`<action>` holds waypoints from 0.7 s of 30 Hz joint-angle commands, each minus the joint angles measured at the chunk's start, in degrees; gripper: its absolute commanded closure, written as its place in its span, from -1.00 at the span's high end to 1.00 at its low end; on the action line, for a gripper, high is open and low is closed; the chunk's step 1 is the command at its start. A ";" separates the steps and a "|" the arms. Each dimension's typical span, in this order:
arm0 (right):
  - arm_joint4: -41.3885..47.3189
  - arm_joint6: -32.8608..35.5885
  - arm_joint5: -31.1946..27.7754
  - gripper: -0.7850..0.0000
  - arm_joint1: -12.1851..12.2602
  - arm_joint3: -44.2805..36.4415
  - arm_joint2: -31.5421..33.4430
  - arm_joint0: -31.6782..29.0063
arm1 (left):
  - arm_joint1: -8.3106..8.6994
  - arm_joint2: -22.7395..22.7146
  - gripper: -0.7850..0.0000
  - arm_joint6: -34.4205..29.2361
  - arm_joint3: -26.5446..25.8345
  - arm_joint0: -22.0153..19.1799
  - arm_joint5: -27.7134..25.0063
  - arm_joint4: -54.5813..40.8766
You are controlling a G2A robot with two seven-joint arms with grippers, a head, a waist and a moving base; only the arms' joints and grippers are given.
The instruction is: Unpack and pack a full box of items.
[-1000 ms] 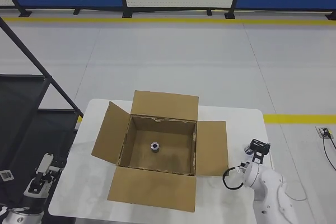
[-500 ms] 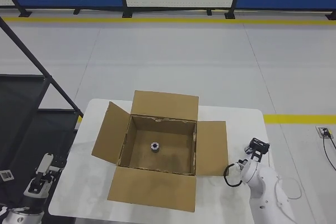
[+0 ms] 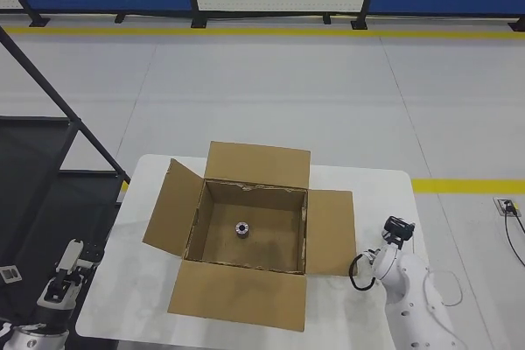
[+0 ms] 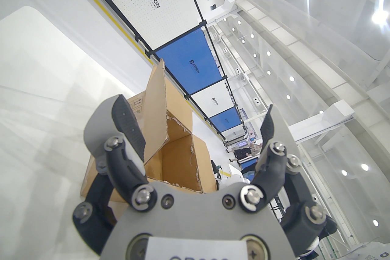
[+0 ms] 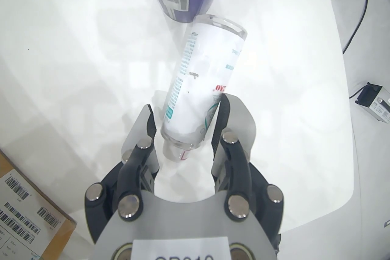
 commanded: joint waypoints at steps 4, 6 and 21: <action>0.91 -1.17 0.75 -1.00 0.01 -0.68 0.96 -0.85 | 0.00 0.00 1.00 0.00 0.00 0.00 0.00 0.00; 1.30 -1.70 1.33 -1.00 0.05 -2.15 1.71 -1.75 | 0.00 0.00 1.00 0.00 0.00 0.00 0.00 0.00; 5.58 -9.64 0.60 -1.00 0.25 -38.95 6.32 -20.13 | 0.00 0.00 1.00 0.00 0.00 0.00 0.00 0.00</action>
